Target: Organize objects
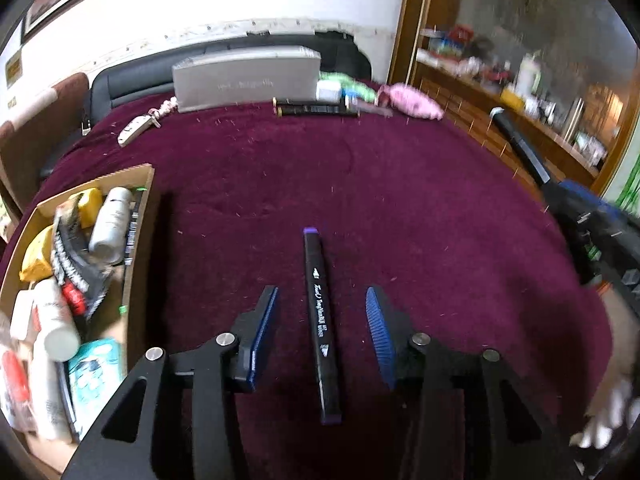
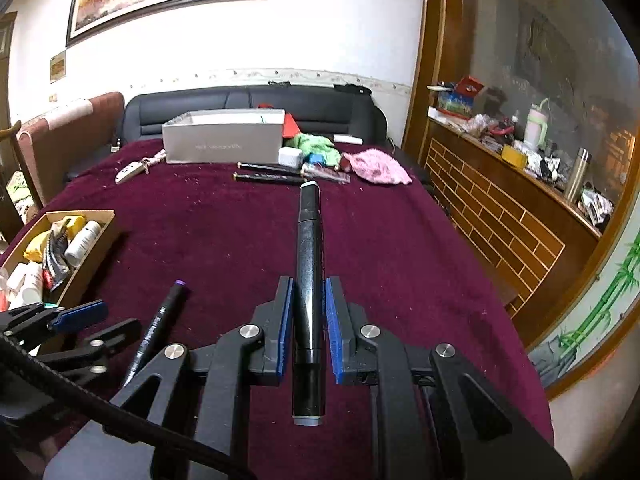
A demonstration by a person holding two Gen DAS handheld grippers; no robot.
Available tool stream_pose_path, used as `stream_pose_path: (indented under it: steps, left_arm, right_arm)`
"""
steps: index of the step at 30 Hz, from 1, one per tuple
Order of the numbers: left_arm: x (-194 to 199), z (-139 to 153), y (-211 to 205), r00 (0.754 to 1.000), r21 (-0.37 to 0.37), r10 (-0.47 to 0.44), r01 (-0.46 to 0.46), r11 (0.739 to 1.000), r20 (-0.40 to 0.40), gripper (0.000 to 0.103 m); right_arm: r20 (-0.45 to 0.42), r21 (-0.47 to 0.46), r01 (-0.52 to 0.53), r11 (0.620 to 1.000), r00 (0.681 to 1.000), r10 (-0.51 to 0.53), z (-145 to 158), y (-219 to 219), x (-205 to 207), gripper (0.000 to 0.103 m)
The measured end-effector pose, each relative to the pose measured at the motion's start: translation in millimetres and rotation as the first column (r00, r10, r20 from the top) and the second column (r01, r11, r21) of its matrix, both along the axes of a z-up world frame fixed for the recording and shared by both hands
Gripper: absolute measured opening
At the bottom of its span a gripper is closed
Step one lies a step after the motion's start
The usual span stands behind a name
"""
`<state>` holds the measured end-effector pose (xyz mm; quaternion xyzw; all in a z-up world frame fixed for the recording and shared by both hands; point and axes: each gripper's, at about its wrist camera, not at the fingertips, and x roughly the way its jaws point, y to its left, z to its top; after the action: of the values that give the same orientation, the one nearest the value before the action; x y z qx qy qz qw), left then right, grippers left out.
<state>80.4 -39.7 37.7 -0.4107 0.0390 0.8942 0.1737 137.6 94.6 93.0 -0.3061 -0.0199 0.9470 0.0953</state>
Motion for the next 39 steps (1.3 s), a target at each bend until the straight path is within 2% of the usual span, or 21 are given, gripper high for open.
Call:
stream_pose_path:
  steps: [4,8,10,11,17,27,31,36,39]
  left_arm:
    - [-7,-25,16,0.997,-0.072,-0.012,0.017,0.997,0.08,0.039]
    - [-1,-27,22,0.997,-0.085,-0.04,0.046,0.995,0.07,0.038]
    - [1,-26,18,0.996,-0.052,-0.048,0.052,0.997,0.074,0.017]
    - [2,-26,17,0.995,-0.034,-0.055,0.058,0.998,0.083,0.011]
    - [5,-19,7,0.995,0.038,-0.06,0.057,0.998,0.075,0.011]
    - [4,5,4,0.997,0.104,-0.069,0.067,0.992,0.02,0.011]
    - [9,17,-1,0.998,0.136,-0.07,0.07,0.988,-0.004,0.011]
    - [16,29,-8,0.997,0.173,-0.072,0.076,0.982,-0.028,0.011]
    - [21,37,-10,0.996,0.187,-0.073,0.081,0.979,-0.046,0.011]
  right_arm:
    - [0.006,-0.003,0.007,1.0,1.0,-0.007,-3,8,-4,0.014]
    - [0.014,-0.007,0.012,1.0,1.0,-0.012,-6,13,-8,0.013]
    - [0.022,-0.013,0.015,1.0,1.0,-0.015,-9,15,-10,0.014]
    - [0.025,-0.017,0.017,1.0,1.0,-0.016,-11,17,-12,0.014]
    - [0.042,-0.016,0.02,1.0,0.999,-0.02,-16,18,-16,0.013]
    - [0.047,-0.016,0.021,1.0,0.999,-0.02,-18,18,-15,0.013]
    - [0.044,-0.044,0.02,0.999,0.999,-0.018,-17,21,-13,0.013]
    - [0.031,-0.136,-0.011,0.991,0.999,0.016,-13,29,-9,0.013]
    - [0.019,-0.15,-0.024,0.988,0.999,0.028,-11,27,-5,0.013]
